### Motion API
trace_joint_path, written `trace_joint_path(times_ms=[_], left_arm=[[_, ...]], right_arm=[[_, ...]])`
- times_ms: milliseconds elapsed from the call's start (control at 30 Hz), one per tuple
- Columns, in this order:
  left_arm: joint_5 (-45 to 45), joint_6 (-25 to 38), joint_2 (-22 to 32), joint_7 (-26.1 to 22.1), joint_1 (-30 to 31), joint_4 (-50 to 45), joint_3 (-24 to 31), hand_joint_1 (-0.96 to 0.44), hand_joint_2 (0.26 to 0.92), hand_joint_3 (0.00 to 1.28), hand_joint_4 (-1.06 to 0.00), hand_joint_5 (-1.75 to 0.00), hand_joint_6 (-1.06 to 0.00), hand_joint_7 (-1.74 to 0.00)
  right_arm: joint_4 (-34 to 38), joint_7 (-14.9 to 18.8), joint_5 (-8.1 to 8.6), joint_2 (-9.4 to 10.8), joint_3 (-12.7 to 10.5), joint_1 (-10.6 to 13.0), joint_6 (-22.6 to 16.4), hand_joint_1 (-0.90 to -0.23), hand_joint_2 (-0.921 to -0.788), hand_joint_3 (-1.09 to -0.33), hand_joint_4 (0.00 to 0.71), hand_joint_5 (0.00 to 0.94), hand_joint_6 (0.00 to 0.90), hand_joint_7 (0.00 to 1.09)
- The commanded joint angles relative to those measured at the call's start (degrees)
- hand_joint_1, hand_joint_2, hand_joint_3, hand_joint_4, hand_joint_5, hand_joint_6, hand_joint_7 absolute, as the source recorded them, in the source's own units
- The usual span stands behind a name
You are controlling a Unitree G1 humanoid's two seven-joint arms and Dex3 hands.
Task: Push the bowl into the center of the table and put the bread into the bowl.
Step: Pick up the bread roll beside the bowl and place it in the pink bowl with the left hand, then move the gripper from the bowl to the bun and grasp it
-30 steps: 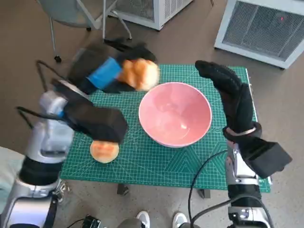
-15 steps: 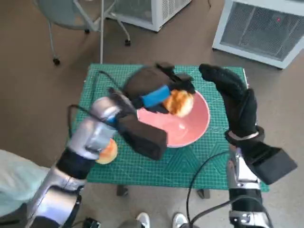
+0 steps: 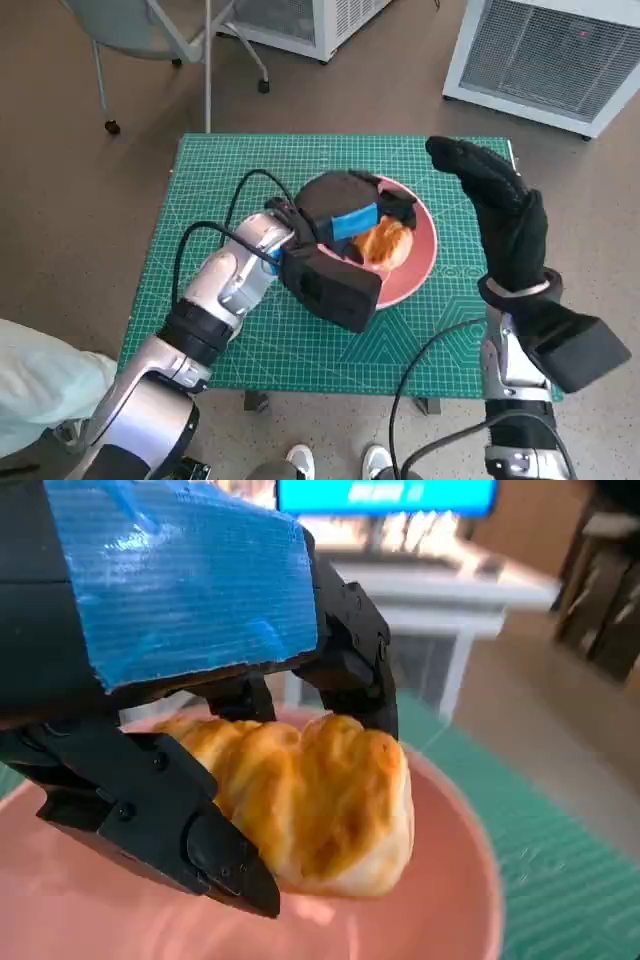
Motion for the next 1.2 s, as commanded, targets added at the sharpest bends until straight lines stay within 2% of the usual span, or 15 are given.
trace_joint_path(times_ms=[33,200,500,633,800,1000,1200], left_arm=[[0.1,2.3,0.8,-4.0,-0.2,-2.3,-0.4,-0.06,0.803,0.01,-0.16,-0.06,-0.33,-0.08],[0.1,5.2,2.0,-8.0,0.3,-5.7,-0.3,-0.19,0.762,0.0,-0.03,-0.01,-0.24,-0.01],[-1.3,12.4,6.2,-16.5,3.5,-17.6,1.9,-0.28,0.731,0.0,0.0,0.0,-0.18,0.0],[-3.5,14.8,9.7,-20.3,6.6,-26.5,5.3,-0.3,0.726,0.0,0.0,0.0,-0.17,0.0],[-8.7,13.5,14.6,-22.4,10.6,-34.0,11.3,-0.31,0.723,0.0,0.0,0.0,-0.17,0.0],[-17.0,11.7,20.2,-24.8,15.3,-39.8,19.2,-0.33,0.719,0.0,0.0,0.0,-0.17,0.0],[-22.6,11.0,26.7,-27.4,20.3,-41.6,25.5,-0.32,0.707,0.0,0.0,0.0,-0.18,-0.01]], right_arm=[[0.0,-0.7,-0.77,0.1,-0.1,1.3,0.4,-0.751,-0.921,-0.799,0.123,0.001,-0.001,0.48],[0.3,-0.9,-0.94,0.3,0.1,1.2,0.3,-0.751,-0.921,-0.799,0.123,0.001,-0.001,0.48],[0.6,-1.5,-1.7,1.0,0.3,0.9,0.3,-0.755,-0.921,-0.798,0.124,0.001,-0.001,0.48],[0.6,-1.8,-1.93,1.3,0.4,0.9,0.5,-0.763,-0.921,-0.796,0.125,0.001,-0.001,0.48],[0.3,-1.9,-2.16,1.8,0.7,1.0,0.8,-0.769,-0.921,-0.796,0.124,0.001,-0.001,0.48],[0.3,-2.1,-2.25,2.2,1.2,1.0,0.9,-0.769,-0.921,-0.795,0.124,0.001,-0.001,0.49],[0.4,-1.9,-1.75,2.2,1.4,0.9,1.1,-0.77,-0.921,-0.795,0.124,0.001,-0.001,0.49]])
